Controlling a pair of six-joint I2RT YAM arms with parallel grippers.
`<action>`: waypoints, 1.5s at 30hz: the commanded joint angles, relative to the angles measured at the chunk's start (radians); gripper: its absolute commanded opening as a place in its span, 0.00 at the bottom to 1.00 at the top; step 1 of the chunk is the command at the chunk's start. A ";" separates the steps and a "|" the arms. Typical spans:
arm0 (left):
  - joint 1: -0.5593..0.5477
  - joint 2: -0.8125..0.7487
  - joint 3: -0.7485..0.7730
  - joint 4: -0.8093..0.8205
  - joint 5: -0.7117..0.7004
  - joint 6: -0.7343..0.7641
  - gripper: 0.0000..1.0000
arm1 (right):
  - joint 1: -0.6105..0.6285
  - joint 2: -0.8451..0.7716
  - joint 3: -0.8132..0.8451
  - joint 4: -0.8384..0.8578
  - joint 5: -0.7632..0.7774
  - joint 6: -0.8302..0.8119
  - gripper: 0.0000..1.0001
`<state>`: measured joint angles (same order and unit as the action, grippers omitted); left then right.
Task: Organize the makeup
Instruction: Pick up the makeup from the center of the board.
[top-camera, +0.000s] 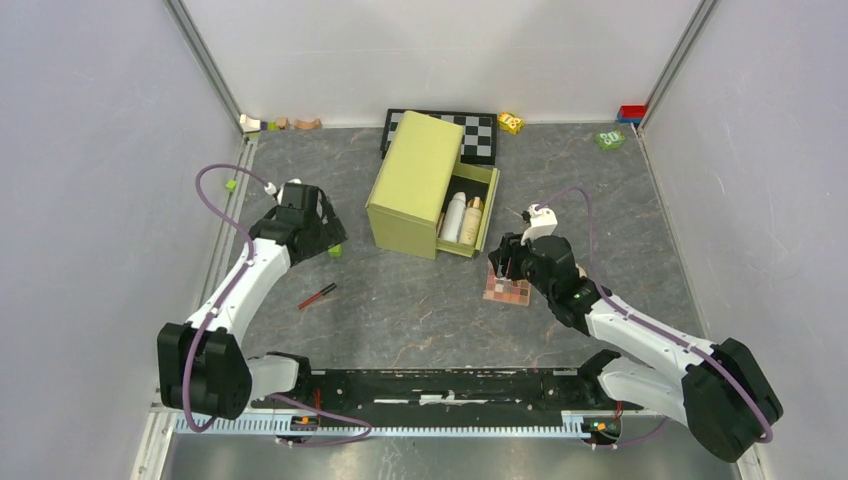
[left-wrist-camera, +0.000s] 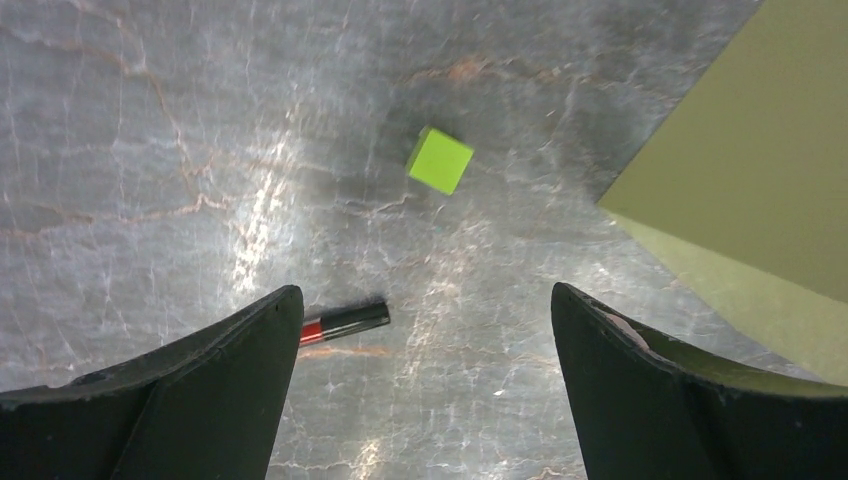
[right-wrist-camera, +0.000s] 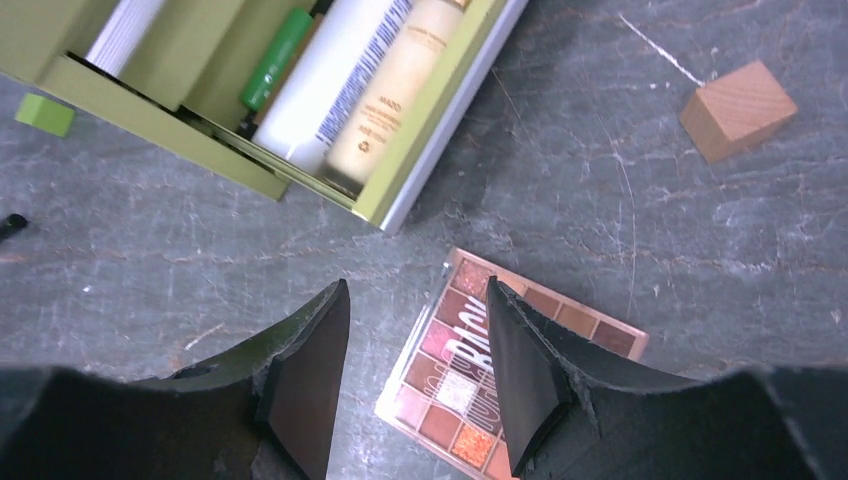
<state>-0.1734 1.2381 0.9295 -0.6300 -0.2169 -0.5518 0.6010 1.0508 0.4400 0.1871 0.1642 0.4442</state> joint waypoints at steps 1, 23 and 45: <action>0.003 0.013 -0.042 -0.002 -0.042 -0.100 0.99 | -0.001 -0.020 -0.016 0.001 0.007 -0.003 0.59; 0.012 -0.043 -0.115 -0.422 -0.113 -0.876 0.98 | -0.001 -0.011 -0.007 -0.033 -0.004 0.003 0.61; 0.172 0.030 -0.160 -0.326 -0.049 -0.991 0.88 | -0.001 -0.040 -0.009 -0.074 -0.004 -0.014 0.62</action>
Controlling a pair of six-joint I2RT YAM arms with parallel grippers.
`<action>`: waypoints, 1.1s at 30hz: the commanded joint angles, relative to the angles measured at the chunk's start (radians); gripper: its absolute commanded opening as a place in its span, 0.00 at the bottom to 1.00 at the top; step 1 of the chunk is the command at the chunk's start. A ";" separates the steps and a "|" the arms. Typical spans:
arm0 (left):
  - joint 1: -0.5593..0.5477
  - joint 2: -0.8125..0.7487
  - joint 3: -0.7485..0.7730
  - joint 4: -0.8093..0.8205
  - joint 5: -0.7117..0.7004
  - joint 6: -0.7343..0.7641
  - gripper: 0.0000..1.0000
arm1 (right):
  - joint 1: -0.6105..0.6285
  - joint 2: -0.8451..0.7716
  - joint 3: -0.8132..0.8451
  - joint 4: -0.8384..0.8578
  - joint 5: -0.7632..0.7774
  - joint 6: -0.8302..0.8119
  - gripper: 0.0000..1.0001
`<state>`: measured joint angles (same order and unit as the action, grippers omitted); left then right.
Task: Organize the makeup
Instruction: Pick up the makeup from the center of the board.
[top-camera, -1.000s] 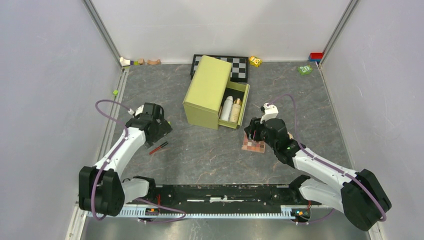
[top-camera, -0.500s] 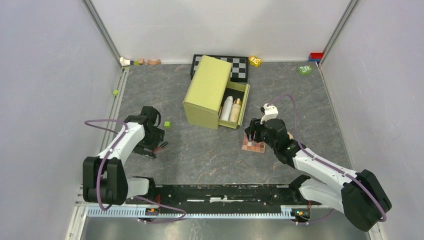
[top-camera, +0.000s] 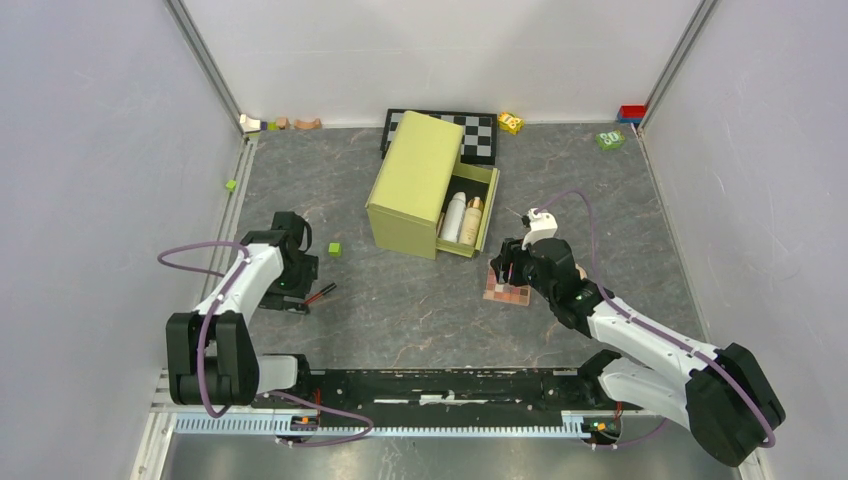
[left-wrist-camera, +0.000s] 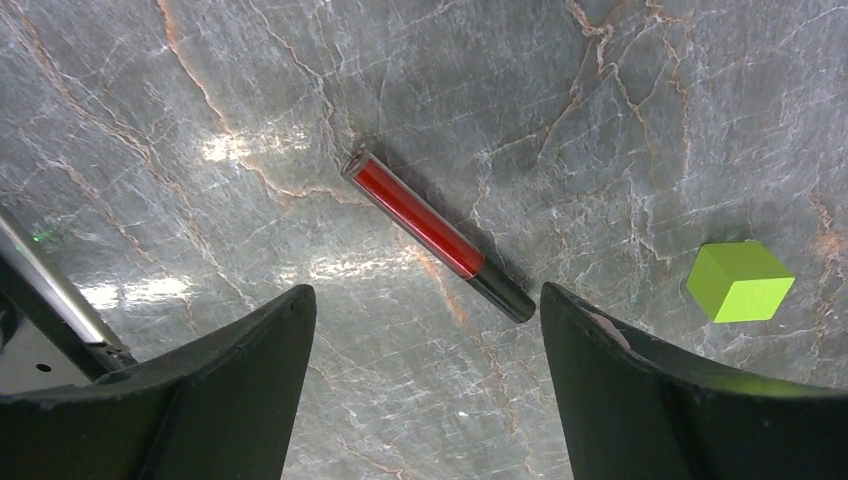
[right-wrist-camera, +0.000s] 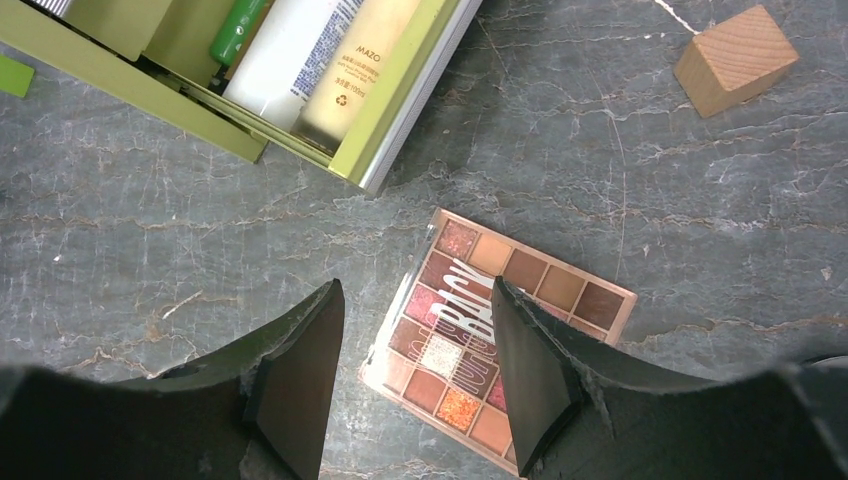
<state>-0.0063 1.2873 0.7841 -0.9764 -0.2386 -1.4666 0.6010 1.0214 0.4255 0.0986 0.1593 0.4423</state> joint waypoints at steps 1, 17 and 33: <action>0.005 -0.025 -0.028 0.031 -0.030 -0.087 0.88 | -0.001 -0.009 0.007 0.014 -0.003 -0.014 0.62; 0.035 0.046 -0.117 0.161 -0.063 -0.114 0.82 | -0.001 -0.033 0.003 -0.005 -0.001 -0.029 0.63; 0.042 0.089 -0.136 0.199 -0.054 -0.080 0.40 | -0.001 -0.052 -0.001 -0.022 0.010 -0.019 0.63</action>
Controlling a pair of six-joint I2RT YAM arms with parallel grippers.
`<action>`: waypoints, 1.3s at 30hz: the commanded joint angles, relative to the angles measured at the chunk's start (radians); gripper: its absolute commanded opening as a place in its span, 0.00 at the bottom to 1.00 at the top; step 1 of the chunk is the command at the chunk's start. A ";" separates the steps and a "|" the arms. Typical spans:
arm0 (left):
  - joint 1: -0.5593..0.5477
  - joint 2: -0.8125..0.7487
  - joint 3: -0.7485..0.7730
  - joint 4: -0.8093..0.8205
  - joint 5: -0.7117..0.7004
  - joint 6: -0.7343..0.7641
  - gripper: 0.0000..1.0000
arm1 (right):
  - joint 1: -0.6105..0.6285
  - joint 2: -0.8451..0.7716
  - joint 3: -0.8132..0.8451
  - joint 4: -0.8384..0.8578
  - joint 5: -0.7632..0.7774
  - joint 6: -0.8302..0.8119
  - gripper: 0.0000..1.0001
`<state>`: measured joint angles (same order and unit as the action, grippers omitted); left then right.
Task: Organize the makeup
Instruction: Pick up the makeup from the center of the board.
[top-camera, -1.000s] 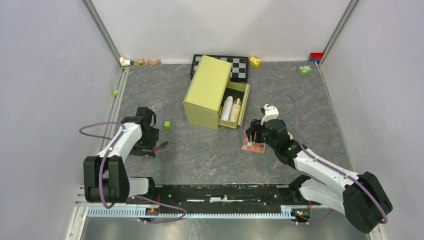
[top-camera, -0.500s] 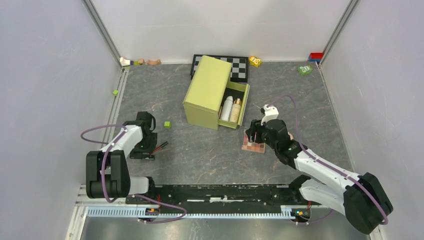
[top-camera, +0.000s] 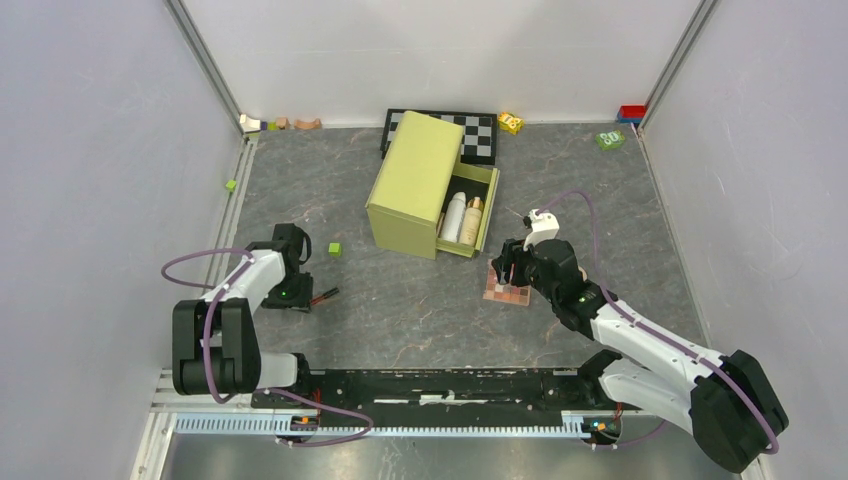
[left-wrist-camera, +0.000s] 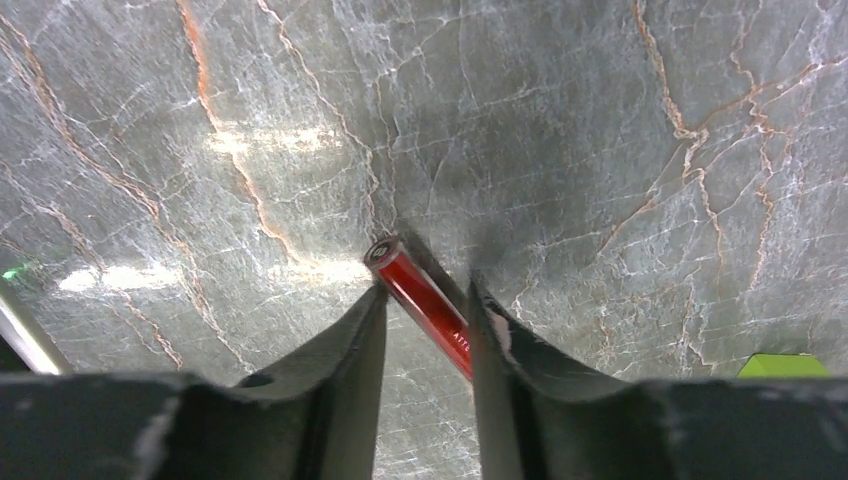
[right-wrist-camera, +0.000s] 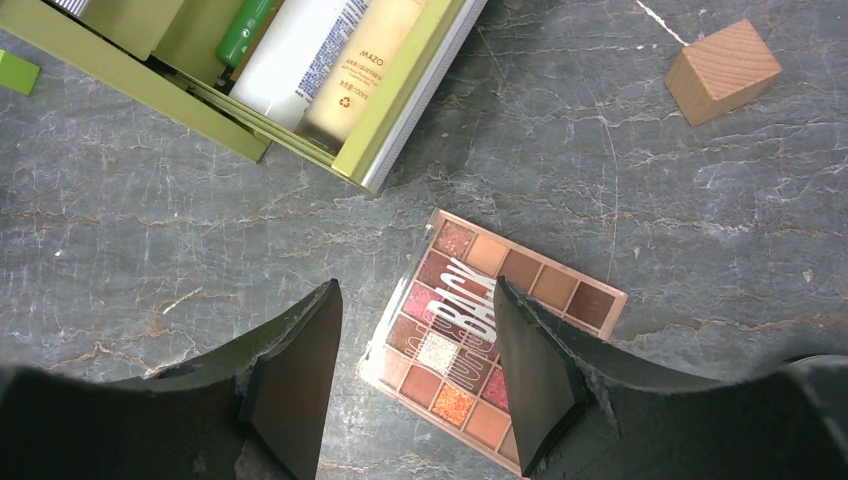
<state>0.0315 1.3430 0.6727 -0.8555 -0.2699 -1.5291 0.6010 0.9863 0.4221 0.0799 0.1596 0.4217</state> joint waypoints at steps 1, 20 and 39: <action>0.006 0.034 -0.025 0.074 -0.023 -0.016 0.32 | -0.001 -0.015 0.002 -0.003 0.010 0.003 0.63; 0.009 -0.282 0.235 -0.005 -0.165 0.350 0.02 | -0.001 -0.077 0.070 -0.106 0.134 -0.061 0.64; -0.772 0.371 1.279 0.036 0.055 1.287 0.02 | -0.001 -0.332 0.047 -0.201 0.332 -0.023 0.65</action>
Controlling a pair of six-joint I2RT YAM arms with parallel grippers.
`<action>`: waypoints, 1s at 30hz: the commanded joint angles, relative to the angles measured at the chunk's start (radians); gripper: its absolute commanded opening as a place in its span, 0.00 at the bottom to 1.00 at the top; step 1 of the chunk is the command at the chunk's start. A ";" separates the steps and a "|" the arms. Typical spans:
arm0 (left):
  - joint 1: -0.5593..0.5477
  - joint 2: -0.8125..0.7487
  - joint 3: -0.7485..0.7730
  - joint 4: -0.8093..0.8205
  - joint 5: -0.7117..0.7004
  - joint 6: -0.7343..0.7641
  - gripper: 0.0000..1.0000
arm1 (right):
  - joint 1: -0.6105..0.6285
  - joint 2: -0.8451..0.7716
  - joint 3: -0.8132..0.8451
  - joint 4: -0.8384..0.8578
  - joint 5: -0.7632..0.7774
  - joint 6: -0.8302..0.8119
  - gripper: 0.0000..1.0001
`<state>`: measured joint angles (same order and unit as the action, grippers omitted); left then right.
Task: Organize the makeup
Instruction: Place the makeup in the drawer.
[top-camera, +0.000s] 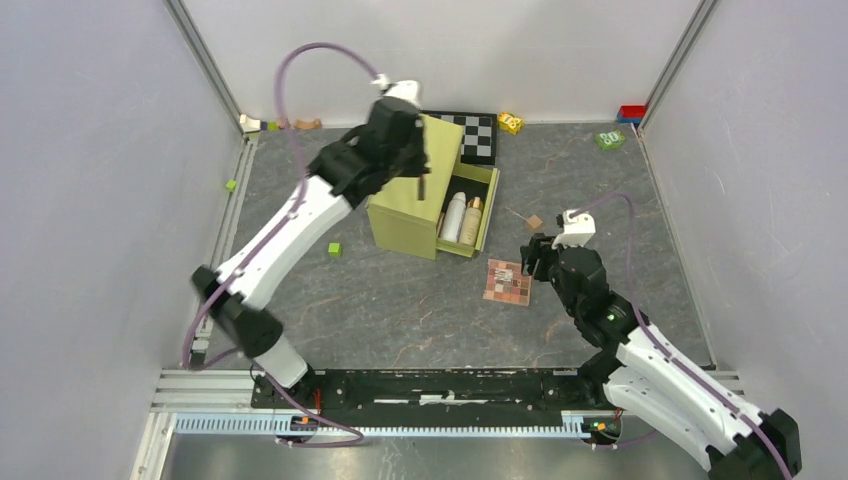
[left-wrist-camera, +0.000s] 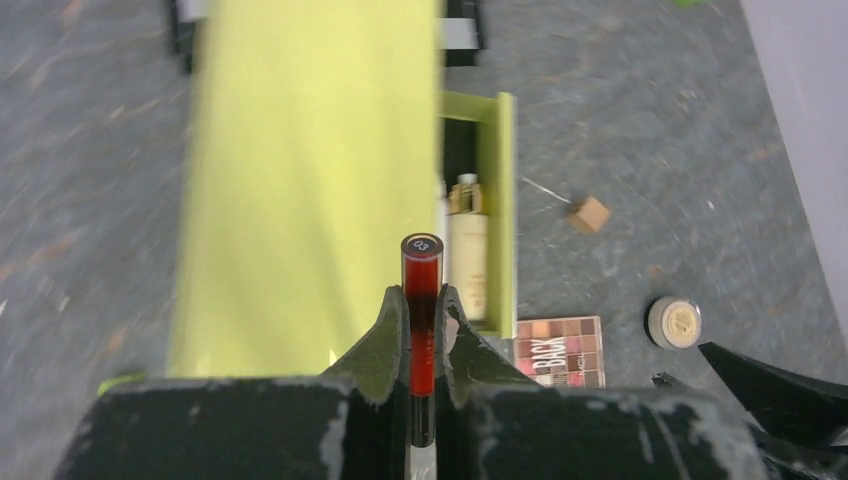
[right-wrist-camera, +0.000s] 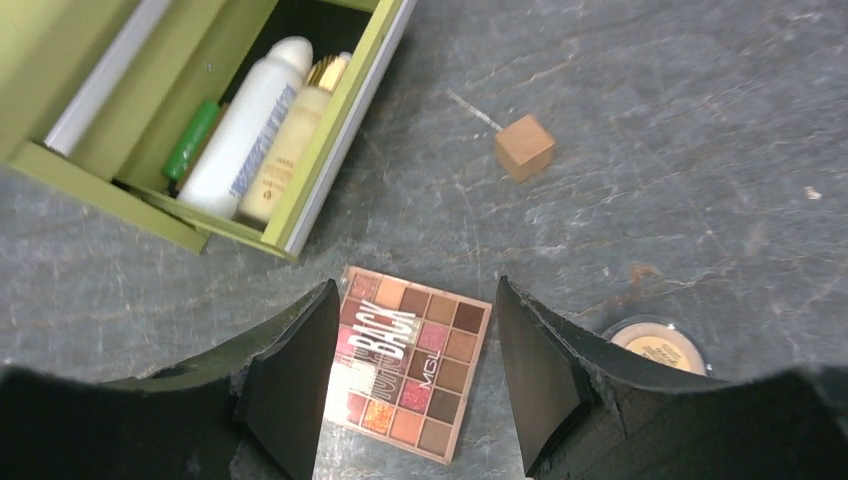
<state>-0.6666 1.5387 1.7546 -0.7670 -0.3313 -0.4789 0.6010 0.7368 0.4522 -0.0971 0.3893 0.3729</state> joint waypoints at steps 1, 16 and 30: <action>-0.088 0.236 0.246 -0.077 0.132 0.261 0.02 | -0.002 -0.105 0.011 -0.032 0.118 0.032 0.65; -0.118 0.714 0.621 -0.244 0.169 0.392 0.02 | -0.001 -0.239 0.013 -0.149 0.180 0.058 0.67; -0.126 0.835 0.654 -0.256 -0.110 0.322 0.02 | -0.002 -0.239 0.003 -0.156 0.176 0.059 0.67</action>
<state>-0.7872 2.3421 2.3657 -1.0157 -0.3080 -0.1383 0.6010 0.5056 0.4519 -0.2573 0.5430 0.4225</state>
